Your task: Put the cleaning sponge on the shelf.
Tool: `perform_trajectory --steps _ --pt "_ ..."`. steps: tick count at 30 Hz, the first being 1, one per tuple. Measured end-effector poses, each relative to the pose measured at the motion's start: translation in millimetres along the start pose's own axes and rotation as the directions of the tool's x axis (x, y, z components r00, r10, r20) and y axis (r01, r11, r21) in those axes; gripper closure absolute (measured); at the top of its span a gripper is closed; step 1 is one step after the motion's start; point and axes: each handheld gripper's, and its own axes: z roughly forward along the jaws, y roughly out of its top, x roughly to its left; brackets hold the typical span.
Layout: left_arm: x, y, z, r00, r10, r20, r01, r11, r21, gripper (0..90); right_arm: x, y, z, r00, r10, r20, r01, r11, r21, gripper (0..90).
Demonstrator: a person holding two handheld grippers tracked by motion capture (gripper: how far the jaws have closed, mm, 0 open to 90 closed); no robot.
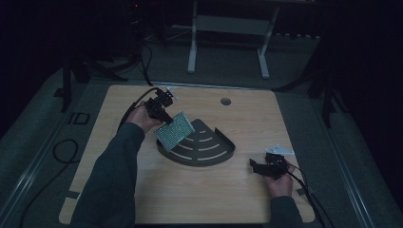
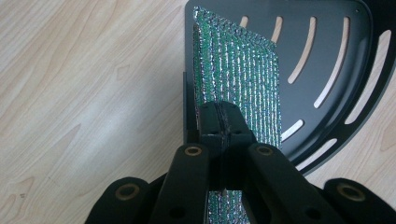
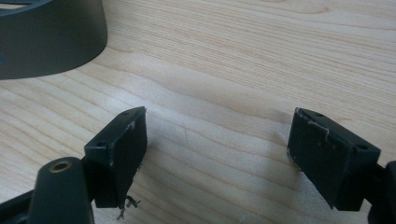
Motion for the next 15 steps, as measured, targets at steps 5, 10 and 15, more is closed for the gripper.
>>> perform_trajectory --steps 5,10,15 --pt "0.1 1.0 2.4 1.0 -0.005 0.006 0.005 1.0 0.004 90.0 0.0 0.0 0.0 1.0 0.0 0.0 0.0 1.0 0.0 19.4" --pt "-0.2 2.5 6.3 1.0 -0.005 0.008 0.005 1.0 0.004 90.0 0.0 0.0 0.0 1.0 0.0 0.0 0.0 1.0 0.0 19.4" --pt "-0.9 3.6 9.8 1.0 -0.004 0.002 0.004 1.0 0.008 90.0 -0.1 0.0 0.0 1.0 -0.001 0.0 0.001 1.0 0.0 19.3"
